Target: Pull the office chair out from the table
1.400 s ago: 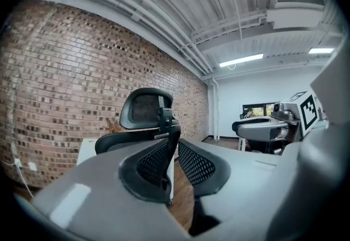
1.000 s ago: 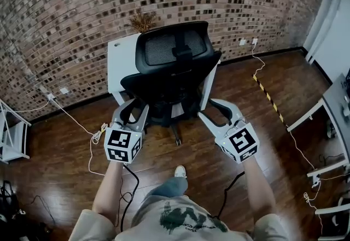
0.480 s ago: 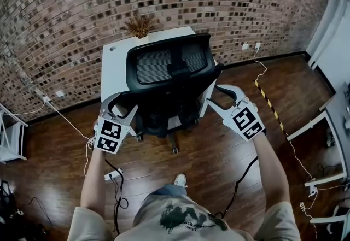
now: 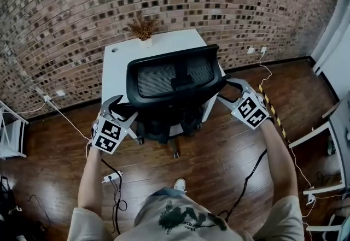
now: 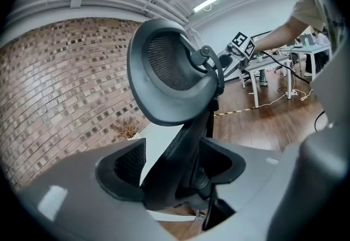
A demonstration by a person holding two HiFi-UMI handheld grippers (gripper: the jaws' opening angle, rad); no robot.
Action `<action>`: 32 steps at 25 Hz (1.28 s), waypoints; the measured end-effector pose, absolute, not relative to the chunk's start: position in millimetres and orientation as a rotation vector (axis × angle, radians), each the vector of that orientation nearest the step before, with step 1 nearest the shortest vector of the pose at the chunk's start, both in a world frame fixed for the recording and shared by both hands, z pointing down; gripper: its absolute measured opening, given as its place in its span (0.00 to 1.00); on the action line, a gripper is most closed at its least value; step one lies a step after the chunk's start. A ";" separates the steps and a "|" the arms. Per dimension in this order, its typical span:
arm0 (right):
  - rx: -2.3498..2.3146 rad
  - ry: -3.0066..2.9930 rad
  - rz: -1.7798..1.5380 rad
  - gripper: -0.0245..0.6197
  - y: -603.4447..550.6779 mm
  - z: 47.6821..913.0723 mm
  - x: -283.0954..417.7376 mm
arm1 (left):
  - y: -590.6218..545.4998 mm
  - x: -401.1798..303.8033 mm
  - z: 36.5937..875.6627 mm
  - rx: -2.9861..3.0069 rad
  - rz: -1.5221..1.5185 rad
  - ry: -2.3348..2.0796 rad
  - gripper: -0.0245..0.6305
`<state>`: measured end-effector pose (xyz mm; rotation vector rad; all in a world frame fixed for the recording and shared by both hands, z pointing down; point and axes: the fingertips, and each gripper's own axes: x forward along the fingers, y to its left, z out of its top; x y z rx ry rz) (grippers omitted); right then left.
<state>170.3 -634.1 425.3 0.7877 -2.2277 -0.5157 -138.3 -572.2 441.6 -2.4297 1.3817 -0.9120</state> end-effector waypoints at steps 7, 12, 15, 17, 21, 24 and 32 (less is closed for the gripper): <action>0.609 -2.039 -0.624 0.40 -670.8 455.2 181.2 | -583.3 -135.9 452.3 -2.490 -1.006 1.239 0.54; 0.510 -1.978 -0.668 0.42 -689.1 468.0 179.6 | -587.0 -132.9 474.9 -2.421 -1.224 1.061 0.54; 0.465 -1.958 -0.700 0.42 -697.6 473.3 169.2 | -594.7 -125.9 479.6 -2.420 -1.238 1.027 0.53; 0.427 -1.953 -0.705 0.42 -699.3 478.4 162.7 | -593.8 -122.8 487.3 -2.399 -1.296 0.974 0.43; 0.393 -1.931 -0.732 0.38 -698.2 484.4 161.4 | -590.2 -122.1 495.4 -2.317 -1.377 0.898 0.32; 0.384 -1.919 -0.739 0.37 -697.1 485.0 162.7 | -588.9 -121.3 495.8 -2.315 -1.375 0.894 0.31; 0.418 -1.908 -0.729 0.37 -690.8 486.1 163.9 | -583.0 -121.0 497.6 -2.300 -1.380 0.881 0.29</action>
